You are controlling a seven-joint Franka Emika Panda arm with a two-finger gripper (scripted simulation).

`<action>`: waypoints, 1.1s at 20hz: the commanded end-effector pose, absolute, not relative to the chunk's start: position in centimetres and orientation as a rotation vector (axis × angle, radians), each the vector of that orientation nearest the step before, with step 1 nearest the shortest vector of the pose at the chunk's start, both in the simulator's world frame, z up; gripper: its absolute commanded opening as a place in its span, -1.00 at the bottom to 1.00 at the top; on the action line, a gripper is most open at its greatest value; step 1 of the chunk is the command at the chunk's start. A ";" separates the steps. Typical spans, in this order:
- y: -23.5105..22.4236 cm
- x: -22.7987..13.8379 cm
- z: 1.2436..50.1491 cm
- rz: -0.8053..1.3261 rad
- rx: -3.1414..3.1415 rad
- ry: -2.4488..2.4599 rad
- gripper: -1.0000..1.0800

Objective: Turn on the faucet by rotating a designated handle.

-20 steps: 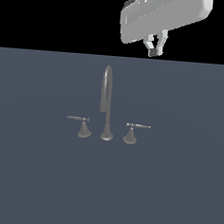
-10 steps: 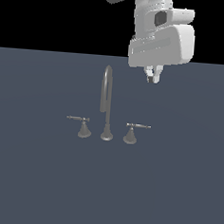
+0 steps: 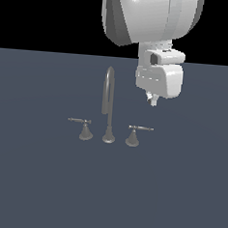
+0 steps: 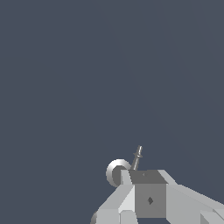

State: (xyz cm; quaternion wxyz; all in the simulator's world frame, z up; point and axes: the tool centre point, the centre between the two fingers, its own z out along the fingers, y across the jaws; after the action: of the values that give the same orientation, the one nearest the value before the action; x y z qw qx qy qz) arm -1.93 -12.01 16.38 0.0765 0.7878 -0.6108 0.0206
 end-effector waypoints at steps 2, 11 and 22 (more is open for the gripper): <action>-12.1 -1.4 13.9 0.057 2.310 -1.942 -1.00; -11.9 -0.5 8.8 0.025 2.189 -2.191 -1.00; -11.6 -0.1 6.5 0.000 2.120 -2.318 -1.00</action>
State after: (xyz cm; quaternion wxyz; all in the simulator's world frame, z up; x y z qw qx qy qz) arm 0.90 -12.35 9.69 -0.0101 0.6761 -0.7364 0.0237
